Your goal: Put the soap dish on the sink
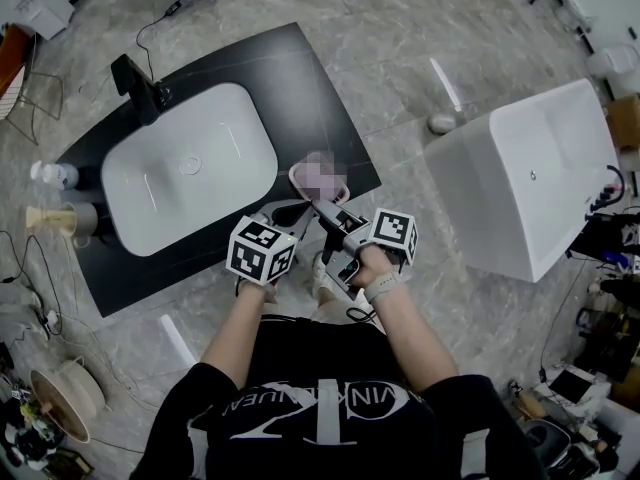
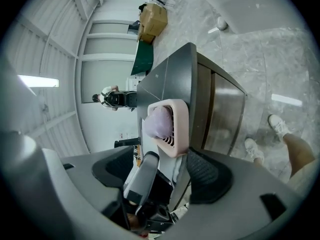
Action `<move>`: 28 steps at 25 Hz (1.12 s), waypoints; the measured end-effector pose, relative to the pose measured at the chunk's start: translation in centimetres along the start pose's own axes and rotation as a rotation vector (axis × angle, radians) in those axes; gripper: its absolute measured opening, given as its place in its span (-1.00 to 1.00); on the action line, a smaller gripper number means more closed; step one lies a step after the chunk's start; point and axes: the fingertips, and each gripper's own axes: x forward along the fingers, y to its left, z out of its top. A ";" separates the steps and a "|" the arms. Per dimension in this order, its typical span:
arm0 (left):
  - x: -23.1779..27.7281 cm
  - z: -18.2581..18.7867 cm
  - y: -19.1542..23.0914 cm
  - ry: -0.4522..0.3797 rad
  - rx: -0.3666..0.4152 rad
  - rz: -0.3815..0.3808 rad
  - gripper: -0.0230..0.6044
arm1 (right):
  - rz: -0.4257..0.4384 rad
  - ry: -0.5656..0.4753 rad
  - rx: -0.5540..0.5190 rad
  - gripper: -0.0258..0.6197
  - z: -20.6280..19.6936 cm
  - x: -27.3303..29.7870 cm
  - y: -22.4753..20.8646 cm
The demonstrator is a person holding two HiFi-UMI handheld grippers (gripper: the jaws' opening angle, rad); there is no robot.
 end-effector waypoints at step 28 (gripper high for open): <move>-5.9 2.5 6.0 -0.127 -0.027 0.160 -0.88 | 0.049 -0.085 -0.444 -0.77 1.7 -3.4 1.8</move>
